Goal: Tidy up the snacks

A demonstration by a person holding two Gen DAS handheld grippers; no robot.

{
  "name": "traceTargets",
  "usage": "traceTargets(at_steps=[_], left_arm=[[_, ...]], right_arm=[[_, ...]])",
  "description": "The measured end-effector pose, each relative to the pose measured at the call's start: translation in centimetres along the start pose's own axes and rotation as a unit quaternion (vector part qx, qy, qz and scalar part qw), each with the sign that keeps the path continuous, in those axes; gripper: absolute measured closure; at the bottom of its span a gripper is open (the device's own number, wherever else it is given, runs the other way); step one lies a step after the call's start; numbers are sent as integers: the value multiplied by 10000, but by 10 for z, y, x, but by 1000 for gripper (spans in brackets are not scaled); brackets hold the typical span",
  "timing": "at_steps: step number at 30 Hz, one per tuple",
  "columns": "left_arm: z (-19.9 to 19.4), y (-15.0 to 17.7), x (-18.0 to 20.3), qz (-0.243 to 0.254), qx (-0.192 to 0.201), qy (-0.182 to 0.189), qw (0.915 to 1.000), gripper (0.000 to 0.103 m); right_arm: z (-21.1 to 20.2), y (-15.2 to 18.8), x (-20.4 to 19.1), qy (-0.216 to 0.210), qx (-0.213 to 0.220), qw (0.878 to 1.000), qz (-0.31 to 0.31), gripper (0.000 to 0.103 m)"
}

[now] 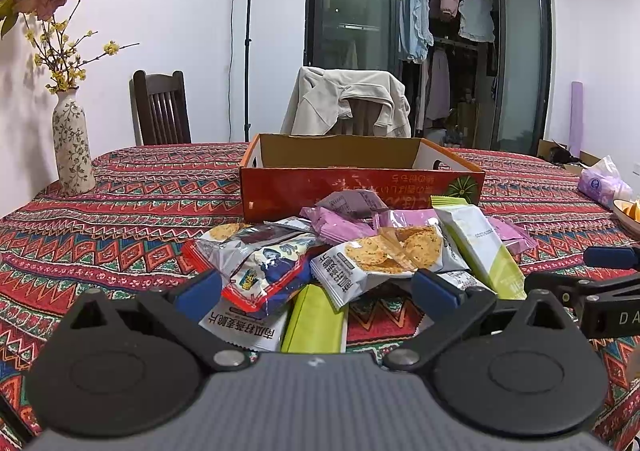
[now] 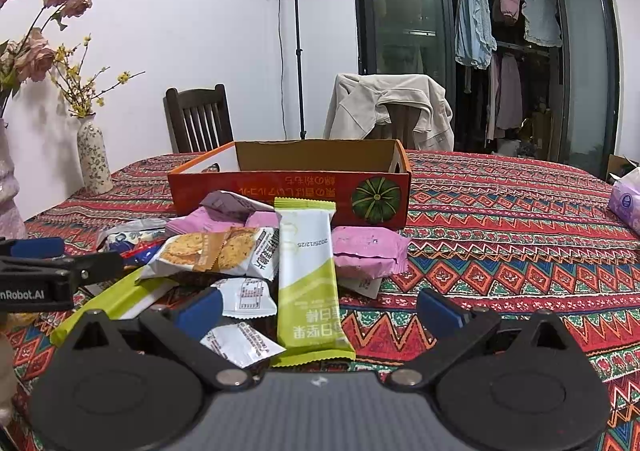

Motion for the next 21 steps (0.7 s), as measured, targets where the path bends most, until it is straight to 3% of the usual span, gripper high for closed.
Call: traceTargets(at_steps=[21], left_arm=[[-3, 1, 3, -8, 21, 10, 10000, 0]], right_arm=[[-1, -1, 0, -8, 16, 10000, 12, 0]])
Point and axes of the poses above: each gripper's, at about its wrist camera, not at the fingertips, and z roughly the way its jaws point, x to its right, y to its underside, the point moved 9 cm from there along z, roughly the way its jaws point, and after that the axes turned 8 degrees about -y, right-handed, at the moved point
